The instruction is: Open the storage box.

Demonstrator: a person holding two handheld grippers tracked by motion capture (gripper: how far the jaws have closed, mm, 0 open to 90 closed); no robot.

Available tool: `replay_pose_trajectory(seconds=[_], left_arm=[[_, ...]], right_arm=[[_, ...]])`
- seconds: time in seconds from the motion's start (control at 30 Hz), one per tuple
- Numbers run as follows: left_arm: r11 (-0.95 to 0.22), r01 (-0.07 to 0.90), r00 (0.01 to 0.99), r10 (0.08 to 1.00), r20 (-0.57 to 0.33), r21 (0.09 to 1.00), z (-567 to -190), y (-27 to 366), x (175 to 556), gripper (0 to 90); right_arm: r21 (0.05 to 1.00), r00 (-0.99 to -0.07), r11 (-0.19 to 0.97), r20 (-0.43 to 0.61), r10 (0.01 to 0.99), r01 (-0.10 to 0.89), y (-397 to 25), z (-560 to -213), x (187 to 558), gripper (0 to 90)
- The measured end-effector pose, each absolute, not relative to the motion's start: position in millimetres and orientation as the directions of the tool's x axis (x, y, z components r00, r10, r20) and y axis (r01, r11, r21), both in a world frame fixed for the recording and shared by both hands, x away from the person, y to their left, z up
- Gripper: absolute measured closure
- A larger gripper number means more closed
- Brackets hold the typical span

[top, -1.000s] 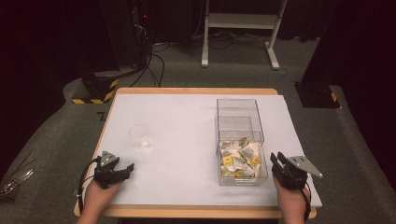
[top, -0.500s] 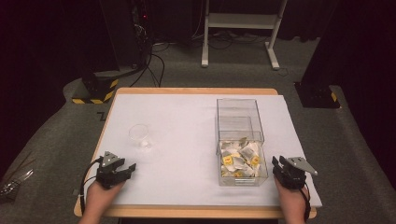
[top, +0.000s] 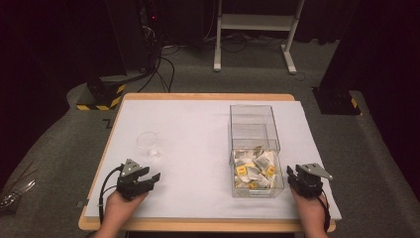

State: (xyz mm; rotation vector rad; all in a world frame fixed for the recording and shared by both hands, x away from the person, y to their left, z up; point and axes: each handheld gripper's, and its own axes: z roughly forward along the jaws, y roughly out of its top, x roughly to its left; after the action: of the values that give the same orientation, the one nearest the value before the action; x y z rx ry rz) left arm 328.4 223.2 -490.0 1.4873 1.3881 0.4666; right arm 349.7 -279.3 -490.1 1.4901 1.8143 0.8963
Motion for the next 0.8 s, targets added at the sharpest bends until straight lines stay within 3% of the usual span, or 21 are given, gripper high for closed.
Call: replay_pose_trajectory(seconds=[0.8], left_arm=[[0.159,0.438,0.475,0.795,-0.378,0.885,-439.1,129.7,336.8,45.6]], right_arm=[[0.801,-0.188,0.148,-0.045,0.981,0.580,-276.8,-498.8,349.5,60.1]])
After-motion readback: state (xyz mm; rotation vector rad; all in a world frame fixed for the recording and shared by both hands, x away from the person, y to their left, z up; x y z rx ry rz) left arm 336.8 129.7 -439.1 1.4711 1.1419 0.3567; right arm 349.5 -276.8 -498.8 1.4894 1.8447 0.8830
